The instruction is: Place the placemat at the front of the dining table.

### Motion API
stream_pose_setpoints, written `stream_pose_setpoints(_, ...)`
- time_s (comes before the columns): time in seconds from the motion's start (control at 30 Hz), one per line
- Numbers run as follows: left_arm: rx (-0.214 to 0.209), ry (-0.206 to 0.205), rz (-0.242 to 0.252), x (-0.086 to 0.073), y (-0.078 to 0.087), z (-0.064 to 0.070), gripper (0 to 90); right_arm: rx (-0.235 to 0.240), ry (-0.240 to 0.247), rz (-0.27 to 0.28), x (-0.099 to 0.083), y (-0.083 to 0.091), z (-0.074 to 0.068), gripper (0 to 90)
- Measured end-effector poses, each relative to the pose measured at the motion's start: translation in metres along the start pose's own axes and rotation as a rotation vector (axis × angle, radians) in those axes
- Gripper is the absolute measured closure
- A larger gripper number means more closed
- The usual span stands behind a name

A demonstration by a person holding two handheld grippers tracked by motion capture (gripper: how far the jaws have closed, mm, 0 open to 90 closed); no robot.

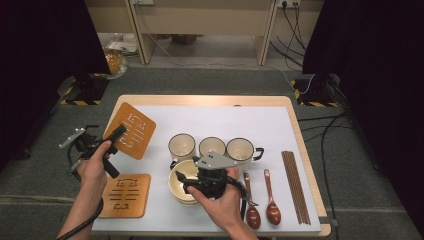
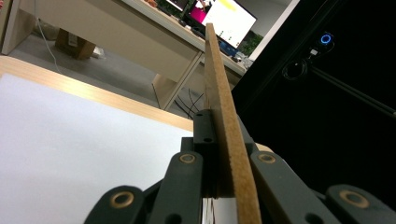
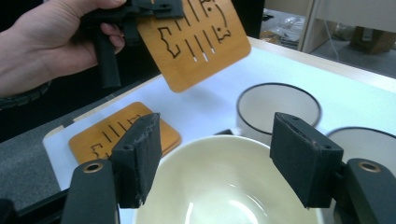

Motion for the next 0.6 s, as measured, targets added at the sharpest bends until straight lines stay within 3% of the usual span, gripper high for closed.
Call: stream_pose_setpoints(0.6, -0.006, -0.008, 0.006, 0.003, -0.032, 0.004, 86.2, -0.075, -0.056, 0.005, -0.009, 0.030, 0.052, 34.0)
Point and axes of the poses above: each handheld gripper's, and its own axes: y roughly backward along the jaws, x roughly out of its top, z roughly to its right, the point moved 9 cm from there along -y, roughly forward along the jaws, and after that the axes turned 7 degrees about -y, right-handed, at the moved point
